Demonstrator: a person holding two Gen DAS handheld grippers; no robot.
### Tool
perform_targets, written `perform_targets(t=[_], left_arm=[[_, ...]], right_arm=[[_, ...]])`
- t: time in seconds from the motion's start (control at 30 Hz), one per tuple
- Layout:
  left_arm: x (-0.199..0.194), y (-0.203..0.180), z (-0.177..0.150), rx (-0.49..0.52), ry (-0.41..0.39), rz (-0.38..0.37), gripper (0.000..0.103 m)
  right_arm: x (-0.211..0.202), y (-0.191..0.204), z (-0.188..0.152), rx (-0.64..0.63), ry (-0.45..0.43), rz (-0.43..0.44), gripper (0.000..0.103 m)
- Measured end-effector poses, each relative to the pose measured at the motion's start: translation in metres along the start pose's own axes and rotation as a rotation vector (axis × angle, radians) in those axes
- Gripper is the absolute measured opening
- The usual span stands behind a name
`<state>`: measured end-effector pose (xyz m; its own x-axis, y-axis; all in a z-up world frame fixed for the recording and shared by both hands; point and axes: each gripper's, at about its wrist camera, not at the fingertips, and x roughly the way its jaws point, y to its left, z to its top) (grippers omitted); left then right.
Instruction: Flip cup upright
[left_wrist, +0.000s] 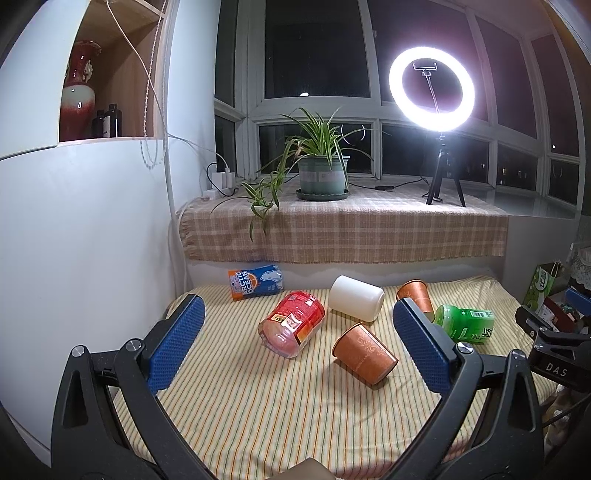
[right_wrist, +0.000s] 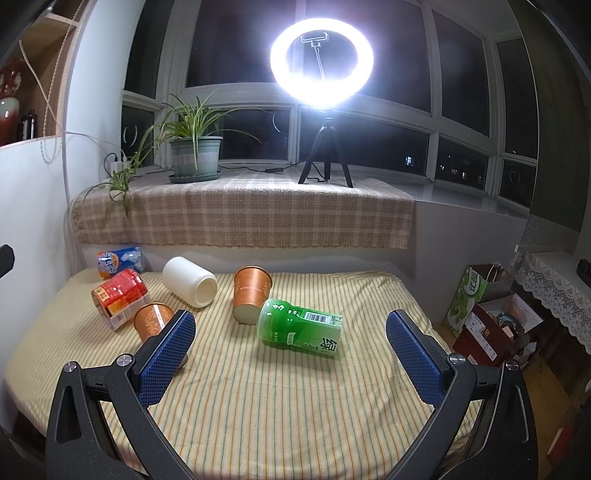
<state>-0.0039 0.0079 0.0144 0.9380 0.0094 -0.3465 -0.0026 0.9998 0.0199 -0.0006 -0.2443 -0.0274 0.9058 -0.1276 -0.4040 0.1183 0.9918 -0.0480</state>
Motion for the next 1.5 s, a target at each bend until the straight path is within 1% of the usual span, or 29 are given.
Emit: perform_targets(t=[0.93,1.2,1.3,1.5], left_arm=[[-0.002,-0.002,-0.003,0.000,-0.005,0.002,0.103],[-0.002,-0.003,0.000,0.002,0.001,0.000,0.103],[0.003,-0.010,0.006,0.005,0.007,0.000,0.103],[0.009,-0.012,0.003,0.009,0.019,-0.005,0.103]], right_arm=[[0.002,0.001,-0.004,-0.002,0.008,-0.001,0.102],[0.009,0.002,-0.006,-0.009,0.018,-0.001,0.102],[0.011,0.001,-0.006,-0.011,0.024,-0.001,0.102],[0.018,0.000,-0.006,-0.012,0.042,-0.003,0.102]])
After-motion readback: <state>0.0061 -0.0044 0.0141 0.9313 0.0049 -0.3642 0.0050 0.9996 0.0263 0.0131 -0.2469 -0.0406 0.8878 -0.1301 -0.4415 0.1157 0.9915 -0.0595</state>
